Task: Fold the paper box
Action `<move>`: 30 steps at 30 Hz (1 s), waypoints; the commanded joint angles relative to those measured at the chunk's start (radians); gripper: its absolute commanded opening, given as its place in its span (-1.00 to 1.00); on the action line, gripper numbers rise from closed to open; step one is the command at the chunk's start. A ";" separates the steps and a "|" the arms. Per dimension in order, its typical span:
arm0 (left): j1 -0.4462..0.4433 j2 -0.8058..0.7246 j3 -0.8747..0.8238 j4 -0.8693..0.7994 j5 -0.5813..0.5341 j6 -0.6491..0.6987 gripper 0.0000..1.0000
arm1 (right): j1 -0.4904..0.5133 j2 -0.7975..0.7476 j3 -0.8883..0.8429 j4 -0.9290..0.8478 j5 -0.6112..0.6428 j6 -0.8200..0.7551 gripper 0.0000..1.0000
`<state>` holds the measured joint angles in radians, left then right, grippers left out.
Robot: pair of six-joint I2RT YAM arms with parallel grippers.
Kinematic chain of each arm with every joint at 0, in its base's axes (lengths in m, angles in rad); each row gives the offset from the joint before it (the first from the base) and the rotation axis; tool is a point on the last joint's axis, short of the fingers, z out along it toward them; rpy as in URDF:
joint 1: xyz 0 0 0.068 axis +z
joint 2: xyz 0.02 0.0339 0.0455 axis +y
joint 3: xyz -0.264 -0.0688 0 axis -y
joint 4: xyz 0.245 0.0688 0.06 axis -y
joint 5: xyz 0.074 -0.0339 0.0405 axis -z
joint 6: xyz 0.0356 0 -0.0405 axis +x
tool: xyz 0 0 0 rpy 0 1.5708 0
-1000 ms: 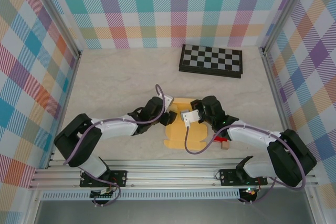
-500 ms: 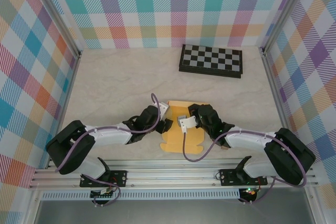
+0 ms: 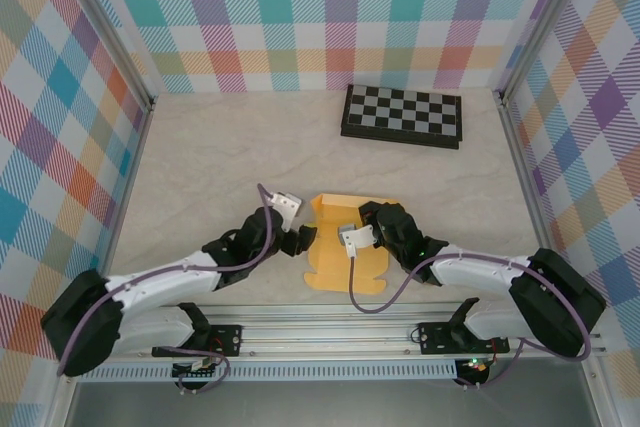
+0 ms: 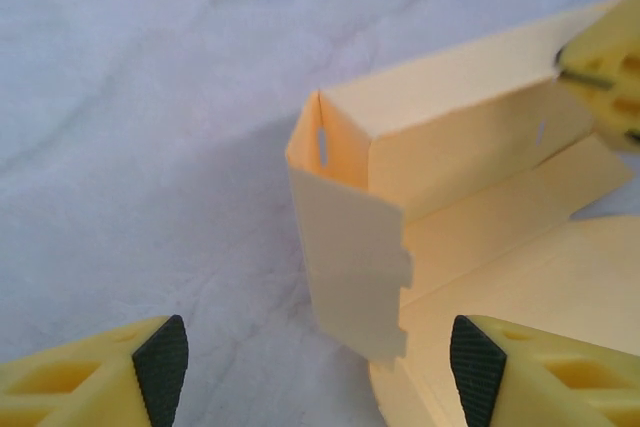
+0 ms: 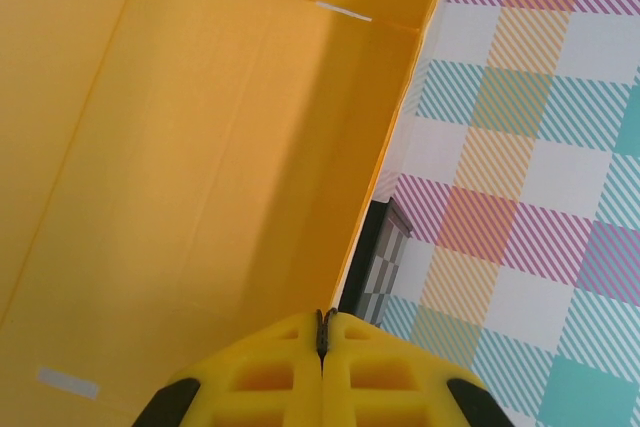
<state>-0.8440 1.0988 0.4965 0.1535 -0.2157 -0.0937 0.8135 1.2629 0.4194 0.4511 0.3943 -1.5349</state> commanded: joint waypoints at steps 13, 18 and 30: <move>0.221 0.049 -0.062 0.070 0.086 -0.153 0.50 | 0.013 -0.026 -0.024 -0.073 0.005 -0.022 -1.00; 0.221 0.171 0.014 0.138 0.159 -0.047 0.47 | 0.016 -0.023 -0.024 -0.075 0.005 -0.020 -1.00; 0.202 0.316 0.094 0.164 0.421 0.082 0.40 | 0.016 -0.012 -0.021 -0.088 0.005 -0.012 -1.00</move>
<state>-0.6334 1.3945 0.5640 0.2977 0.1280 -0.0593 0.8204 1.2465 0.4183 0.4282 0.3981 -1.5349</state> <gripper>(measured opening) 0.704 0.048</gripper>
